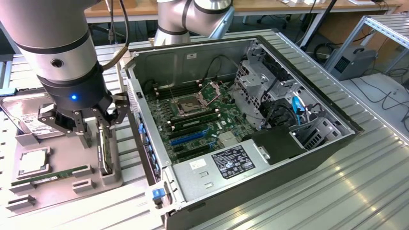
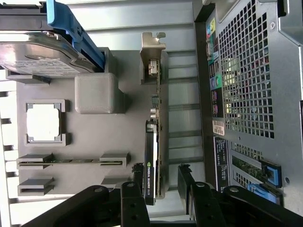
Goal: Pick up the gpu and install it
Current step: 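Pick up the gpu and move the gpu toward the slot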
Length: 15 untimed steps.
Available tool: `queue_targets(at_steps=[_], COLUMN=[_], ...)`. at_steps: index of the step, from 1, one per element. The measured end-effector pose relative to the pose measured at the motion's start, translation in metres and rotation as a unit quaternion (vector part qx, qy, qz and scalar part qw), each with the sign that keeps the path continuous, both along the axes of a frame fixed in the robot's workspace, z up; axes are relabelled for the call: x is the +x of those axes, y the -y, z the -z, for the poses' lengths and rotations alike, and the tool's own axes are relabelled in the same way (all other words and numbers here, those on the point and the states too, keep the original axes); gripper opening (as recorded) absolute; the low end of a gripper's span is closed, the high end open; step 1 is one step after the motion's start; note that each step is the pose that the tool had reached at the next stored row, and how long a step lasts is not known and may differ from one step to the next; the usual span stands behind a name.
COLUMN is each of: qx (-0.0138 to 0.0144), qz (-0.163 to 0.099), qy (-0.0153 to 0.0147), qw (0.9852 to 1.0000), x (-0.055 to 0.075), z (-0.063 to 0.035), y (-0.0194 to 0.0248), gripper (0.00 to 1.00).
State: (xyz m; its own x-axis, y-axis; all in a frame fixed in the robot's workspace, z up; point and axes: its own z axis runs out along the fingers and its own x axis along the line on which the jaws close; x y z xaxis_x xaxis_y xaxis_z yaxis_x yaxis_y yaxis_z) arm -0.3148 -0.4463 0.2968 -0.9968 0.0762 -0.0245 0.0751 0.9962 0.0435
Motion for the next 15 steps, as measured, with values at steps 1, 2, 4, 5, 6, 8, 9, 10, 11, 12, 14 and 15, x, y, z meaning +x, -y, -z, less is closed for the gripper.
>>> queue_targets(at_steps=[1, 2, 4, 5, 6, 8, 9, 10, 11, 12, 14, 15], qx=[0.0, 0.0, 0.0, 0.0, 0.0, 0.0, 0.0, 0.0, 0.0, 0.0, 0.0, 0.0], qz=[0.0, 0.0, 0.0, 0.0, 0.0, 0.0, 0.0, 0.0, 0.0, 0.0, 0.0, 0.0], qy=[0.0, 0.0, 0.0, 0.0, 0.0, 0.0, 0.0, 0.0, 0.0, 0.0, 0.0, 0.0], qw=[1.0, 1.0, 1.0, 1.0, 1.0, 1.0, 1.0, 1.0, 1.0, 1.0, 1.0, 1.0], x=[0.0, 0.0, 0.0, 0.0, 0.0, 0.0, 0.0, 0.0, 0.0, 0.0, 0.0, 0.0], z=[0.0002, 0.0004, 0.0008, 0.001, 0.0012, 0.0017, 0.0019, 0.002, 0.0023, 0.0026, 0.0031, 0.0033], y=[0.0, 0.0, 0.0, 0.0, 0.0, 0.0, 0.0, 0.0, 0.0, 0.0, 0.0, 0.0], gripper=[0.42, 0.42, 0.42, 0.42, 0.42, 0.42, 0.42, 0.42, 0.42, 0.42, 0.42, 0.42])
